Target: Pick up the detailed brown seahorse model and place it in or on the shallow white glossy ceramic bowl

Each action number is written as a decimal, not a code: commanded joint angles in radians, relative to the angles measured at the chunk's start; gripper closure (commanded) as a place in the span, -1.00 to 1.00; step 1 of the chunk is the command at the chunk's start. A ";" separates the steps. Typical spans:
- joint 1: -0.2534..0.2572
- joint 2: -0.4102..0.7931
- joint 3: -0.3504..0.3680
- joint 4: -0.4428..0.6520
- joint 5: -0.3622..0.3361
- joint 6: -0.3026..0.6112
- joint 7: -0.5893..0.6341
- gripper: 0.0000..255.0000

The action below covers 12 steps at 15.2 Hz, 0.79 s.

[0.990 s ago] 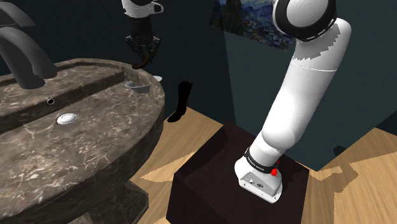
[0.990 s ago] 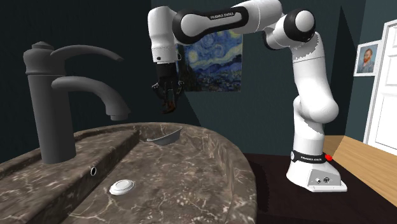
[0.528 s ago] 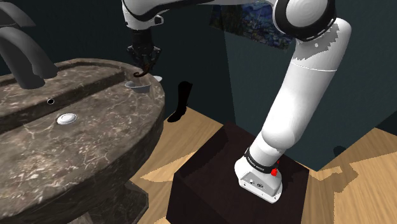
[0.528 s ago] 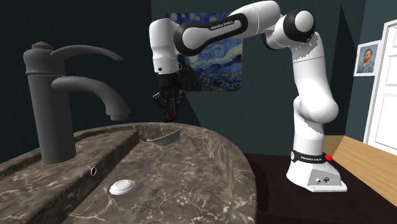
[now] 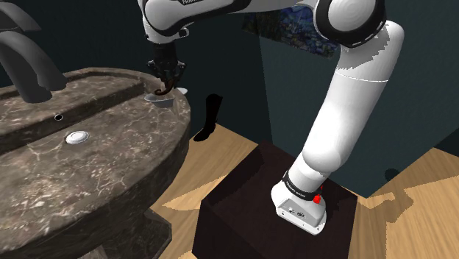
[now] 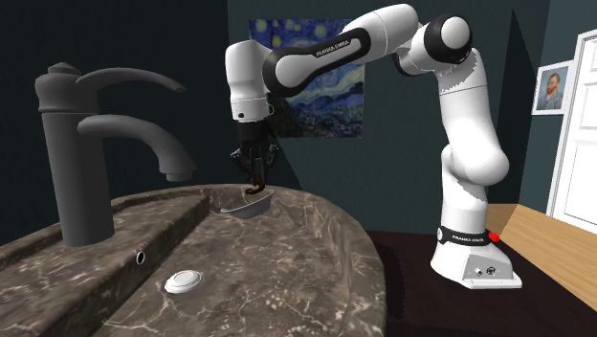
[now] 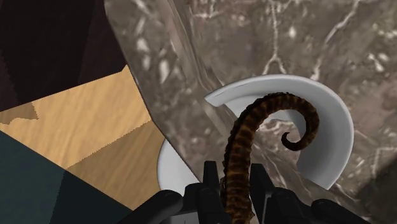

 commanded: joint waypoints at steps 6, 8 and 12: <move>0.000 0.006 0.000 -0.003 -0.001 0.005 0.001 -1.00; 0.001 0.007 0.000 0.000 -0.001 0.003 0.001 -1.00; 0.006 0.000 0.005 0.058 0.006 -0.062 -0.004 -1.00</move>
